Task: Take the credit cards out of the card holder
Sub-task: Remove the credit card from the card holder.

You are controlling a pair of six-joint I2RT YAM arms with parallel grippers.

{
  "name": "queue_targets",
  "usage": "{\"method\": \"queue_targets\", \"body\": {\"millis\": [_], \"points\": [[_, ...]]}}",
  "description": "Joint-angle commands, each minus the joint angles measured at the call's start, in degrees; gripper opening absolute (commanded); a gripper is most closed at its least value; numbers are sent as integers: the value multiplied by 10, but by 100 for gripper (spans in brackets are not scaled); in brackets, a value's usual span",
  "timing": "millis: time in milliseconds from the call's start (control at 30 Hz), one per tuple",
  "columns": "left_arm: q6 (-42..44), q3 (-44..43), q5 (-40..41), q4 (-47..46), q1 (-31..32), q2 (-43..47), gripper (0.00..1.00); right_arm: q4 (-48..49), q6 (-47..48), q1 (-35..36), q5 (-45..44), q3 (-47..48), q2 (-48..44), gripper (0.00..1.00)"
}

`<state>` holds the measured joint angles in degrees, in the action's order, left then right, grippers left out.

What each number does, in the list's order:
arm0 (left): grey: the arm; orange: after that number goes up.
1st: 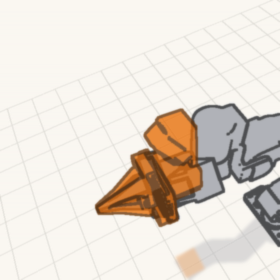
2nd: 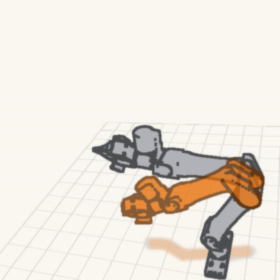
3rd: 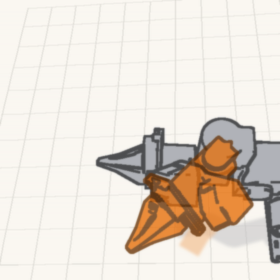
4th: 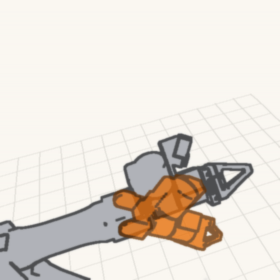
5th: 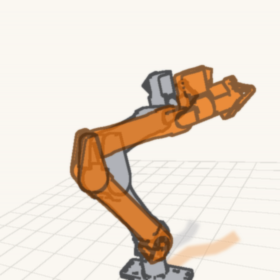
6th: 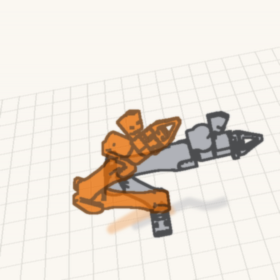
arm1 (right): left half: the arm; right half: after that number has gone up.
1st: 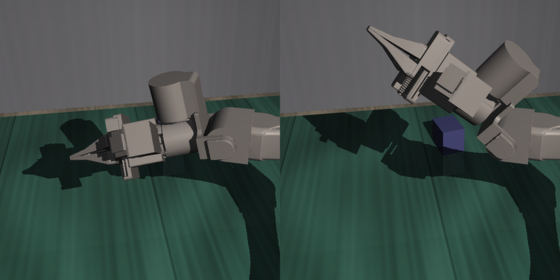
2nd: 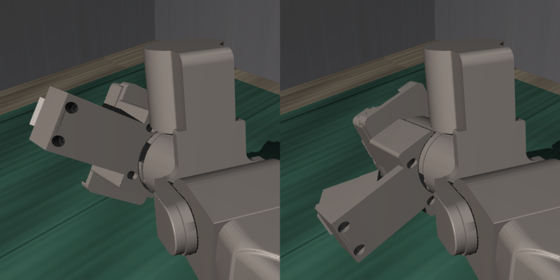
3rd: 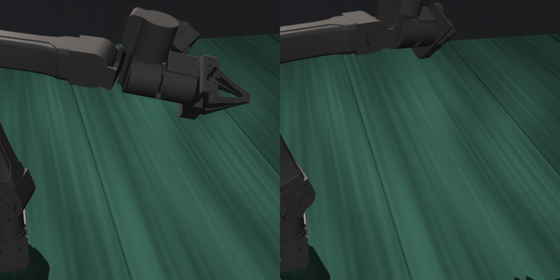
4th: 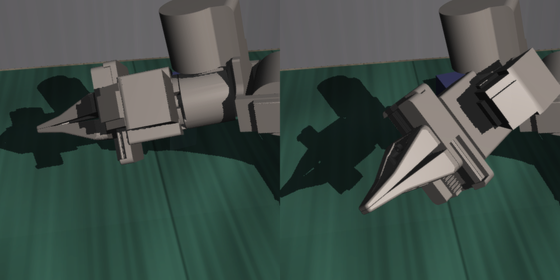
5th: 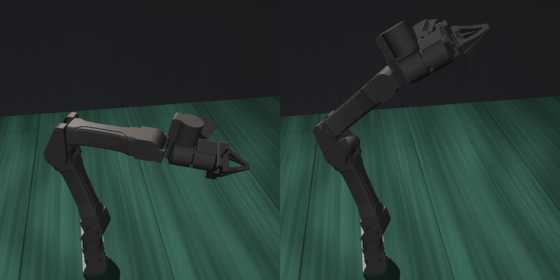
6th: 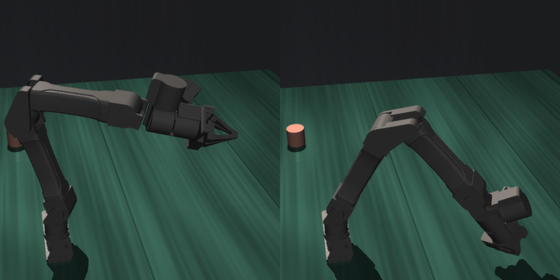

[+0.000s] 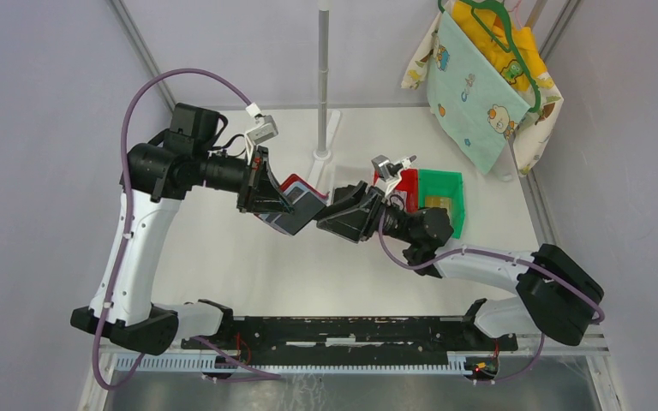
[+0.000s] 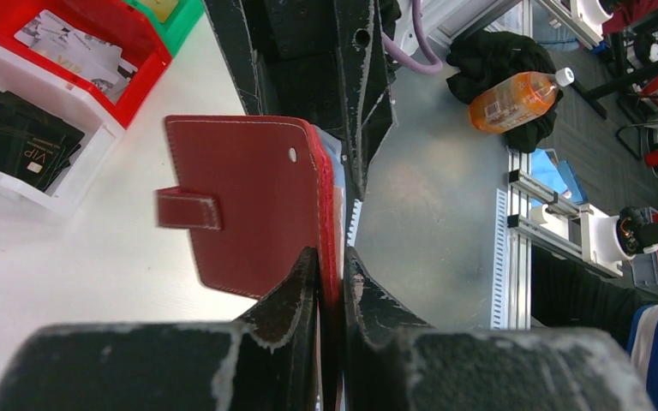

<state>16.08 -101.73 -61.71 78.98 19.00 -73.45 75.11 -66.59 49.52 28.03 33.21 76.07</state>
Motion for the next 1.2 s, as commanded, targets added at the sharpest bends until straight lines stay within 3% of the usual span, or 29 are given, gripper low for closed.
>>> {"method": "queue_targets", "body": {"millis": [0,133,300,500,633,767,933,1167], "points": [[-27,-18,-46,-16,-1,20,8,54,-10,2,-1,53,20,50],[-24,-16,-46,-13,-1,21,8,98,-35,3,6,63,37,47],[-23,-18,-42,-13,0,18,8,135,-60,3,16,65,43,32],[-32,-16,3,-29,0,13,8,135,-63,3,35,66,26,29],[-36,-17,-7,-31,0,11,8,108,-49,3,32,62,19,30],[-41,-22,-17,-32,0,14,9,152,-73,5,25,59,41,31],[-44,-20,-25,-29,0,15,13,238,-113,4,13,65,71,3],[-45,-25,-43,-27,0,11,16,262,-107,4,11,34,52,0]]}}
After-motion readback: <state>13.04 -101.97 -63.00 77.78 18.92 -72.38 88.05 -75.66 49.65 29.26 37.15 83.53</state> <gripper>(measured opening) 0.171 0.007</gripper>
